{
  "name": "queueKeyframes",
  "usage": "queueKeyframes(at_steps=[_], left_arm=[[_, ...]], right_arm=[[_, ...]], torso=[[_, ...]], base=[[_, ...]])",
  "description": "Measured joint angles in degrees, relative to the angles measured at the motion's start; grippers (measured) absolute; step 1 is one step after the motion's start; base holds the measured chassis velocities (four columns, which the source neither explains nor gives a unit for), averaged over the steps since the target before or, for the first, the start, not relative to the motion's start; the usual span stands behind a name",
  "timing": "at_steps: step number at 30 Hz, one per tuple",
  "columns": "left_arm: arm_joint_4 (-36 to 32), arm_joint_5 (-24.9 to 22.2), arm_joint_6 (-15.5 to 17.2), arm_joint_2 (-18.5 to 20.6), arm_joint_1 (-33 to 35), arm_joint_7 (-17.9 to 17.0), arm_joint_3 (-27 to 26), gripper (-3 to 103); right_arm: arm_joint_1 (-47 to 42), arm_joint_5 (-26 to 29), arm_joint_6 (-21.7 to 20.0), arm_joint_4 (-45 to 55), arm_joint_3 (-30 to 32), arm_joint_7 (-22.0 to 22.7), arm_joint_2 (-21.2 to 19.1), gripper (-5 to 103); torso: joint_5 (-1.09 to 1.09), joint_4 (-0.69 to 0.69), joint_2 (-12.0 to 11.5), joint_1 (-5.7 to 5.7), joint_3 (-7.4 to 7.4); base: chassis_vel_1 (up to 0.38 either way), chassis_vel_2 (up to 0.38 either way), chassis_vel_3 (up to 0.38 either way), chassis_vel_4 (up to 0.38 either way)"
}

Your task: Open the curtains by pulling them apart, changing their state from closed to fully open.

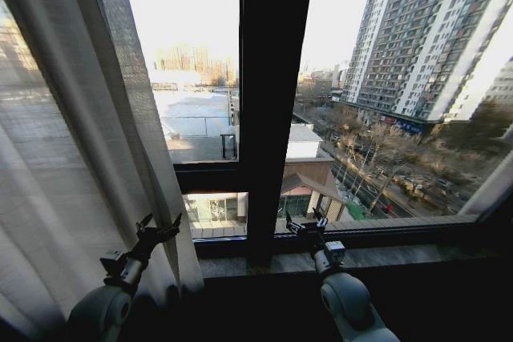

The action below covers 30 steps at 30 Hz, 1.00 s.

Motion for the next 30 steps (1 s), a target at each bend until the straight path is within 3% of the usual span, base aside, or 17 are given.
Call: queueKeyframes(at_steps=[3, 5, 7, 9, 11, 14, 17, 20, 23, 30], left_arm=[[0.84, -0.04, 0.19, 0.27, -0.54, 1.98, 1.03, 68], [1.01, -0.05, 0.19, 0.31, -0.66, 2.24, 1.04, 68], [1.42, -0.12, 0.21, 0.49, -0.96, 2.6, 1.04, 57], [1.48, -0.21, 0.25, 0.64, -1.13, 2.64, 1.03, 46], [1.48, -0.28, 0.31, 0.65, -1.22, 2.63, 1.0, 46], [1.39, -0.36, 0.44, 0.51, -1.27, 2.54, 0.89, 30], [1.15, -0.37, 0.45, 0.33, -1.05, 2.41, 0.71, 24], [0.35, -0.37, 0.46, 0.12, -0.26, 2.18, -0.02, 8], [-0.1, -0.39, 0.46, 0.13, 0.15, 2.06, -0.53, 2], [-1.54, -0.95, 0.47, 0.43, 1.54, 1.93, -2.0, 0]], right_arm=[[0.15, 0.0, 0.0, -0.1, -0.08, 0.01, 0.1, 100], [0.17, 0.0, 0.0, -0.12, -0.02, 0.02, 0.06, 100], [0.26, 0.02, 0.0, -0.15, 0.21, 0.07, -0.1, 100], [0.37, 0.09, -0.04, -0.15, 0.32, 0.16, -0.13, 100], [0.4, 0.17, -0.12, -0.15, 0.31, 0.27, -0.13, 100], [0.5, 0.29, -0.57, -0.15, -0.04, 0.76, -0.09, 100], [0.57, 0.31, -0.74, -0.15, -0.2, 0.92, -0.01, 100], [0.73, 0.36, -0.74, -0.15, -0.33, 1.01, -0.03, 100], [0.76, 0.31, -0.64, -0.12, -0.35, 0.98, -0.09, 100], [0.48, -0.87, 0.06, 0.26, -0.48, -0.61, -0.02, 100]], torso=[[-0.01, 0.01, 0.0, 0.0, 0.0], [-0.01, 0.02, 0.0, 0.0, 0.0], [-0.01, 0.01, 0.0, 0.0, 0.0], [0.0, 0.01, 0.0, 0.0, 0.0], [0.0, 0.01, 0.0, 0.0, 0.0], [-0.01, 0.01, 0.0, 0.0, 0.0], [-0.01, 0.01, 0.0, 0.0, 0.0], [-0.01, 0.01, 0.0, 0.0, 0.0], [-0.01, 0.01, 0.0, 0.0, 0.0], [-0.01, 0.01, 0.0, 0.0, 0.0]], base=[[0.0, 0.0, 0.0, 0.0], [0.0, 0.0, 0.0, 0.0], [0.0, 0.0, 0.0, 0.0], [0.0, 0.0, 0.0, 0.0], [0.0, 0.0, 0.0, 0.0], [0.0, 0.0, 0.0, 0.0], [0.0, 0.0, 0.0, 0.0], [0.0, 0.0, 0.0, 0.0], [0.0, 0.0, 0.0, 0.0], [0.0, 0.0, 0.0, 0.0]])
